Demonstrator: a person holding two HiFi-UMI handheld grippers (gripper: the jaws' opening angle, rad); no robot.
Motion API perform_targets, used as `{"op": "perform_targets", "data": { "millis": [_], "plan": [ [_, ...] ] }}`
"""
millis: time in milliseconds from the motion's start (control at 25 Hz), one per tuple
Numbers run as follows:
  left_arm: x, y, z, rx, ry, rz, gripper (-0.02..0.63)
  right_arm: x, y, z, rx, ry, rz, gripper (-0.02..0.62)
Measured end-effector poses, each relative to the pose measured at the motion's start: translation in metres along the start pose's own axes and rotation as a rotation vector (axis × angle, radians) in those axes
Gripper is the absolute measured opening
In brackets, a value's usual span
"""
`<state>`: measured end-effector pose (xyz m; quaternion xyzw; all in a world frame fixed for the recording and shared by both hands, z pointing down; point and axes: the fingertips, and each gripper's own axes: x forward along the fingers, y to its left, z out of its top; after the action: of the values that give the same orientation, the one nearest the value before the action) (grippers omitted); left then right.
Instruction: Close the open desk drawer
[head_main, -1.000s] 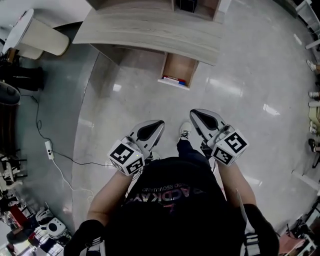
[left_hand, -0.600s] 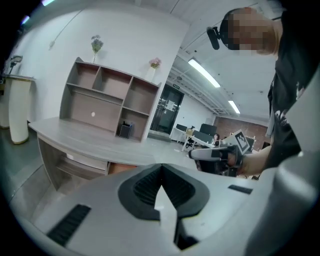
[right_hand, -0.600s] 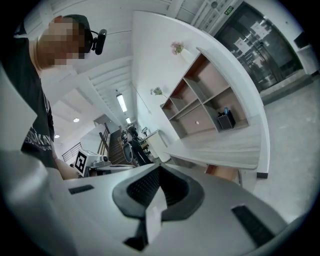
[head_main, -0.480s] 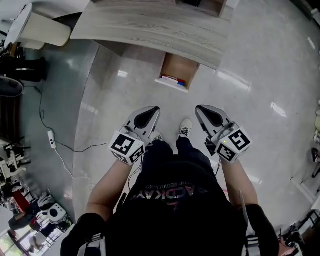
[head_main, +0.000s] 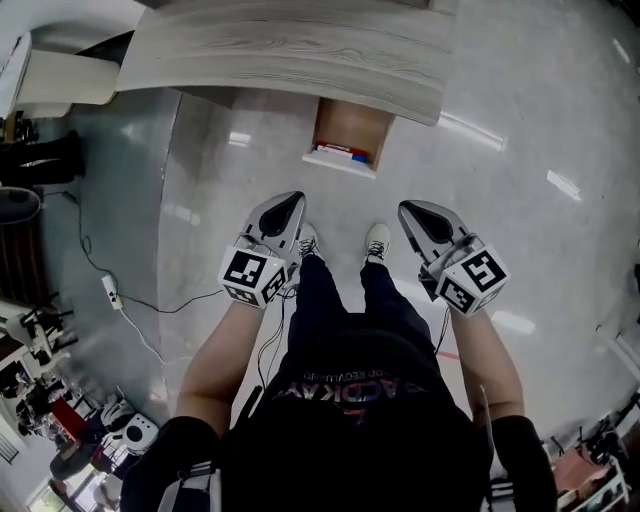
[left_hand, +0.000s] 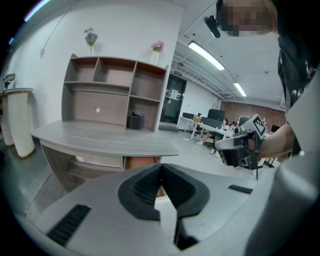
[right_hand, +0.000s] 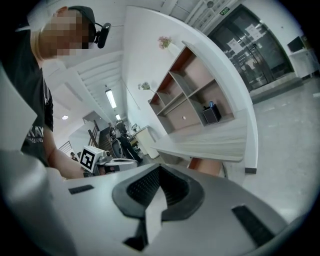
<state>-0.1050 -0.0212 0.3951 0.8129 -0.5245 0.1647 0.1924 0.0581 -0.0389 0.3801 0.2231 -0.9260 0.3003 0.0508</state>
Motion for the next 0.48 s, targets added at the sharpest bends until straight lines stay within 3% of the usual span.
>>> {"op": "perform_targets", "data": {
  "millis": [240, 360, 480],
  "plan": [
    [0.016, 0.005, -0.020, 0.046, 0.041, -0.027, 0.012, -0.010, -0.015, -0.023, 0.013, 0.009, -0.110, 0.019],
    [0.019, 0.022, -0.035, 0.075, 0.062, -0.044, 0.034, 0.006, -0.021, -0.040, 0.000, 0.028, -0.163, 0.111],
    [0.024, 0.036, -0.053, 0.104, 0.093, -0.055, 0.109, 0.016, -0.034, -0.062, -0.020, 0.065, -0.235, 0.141]
  ]
}}
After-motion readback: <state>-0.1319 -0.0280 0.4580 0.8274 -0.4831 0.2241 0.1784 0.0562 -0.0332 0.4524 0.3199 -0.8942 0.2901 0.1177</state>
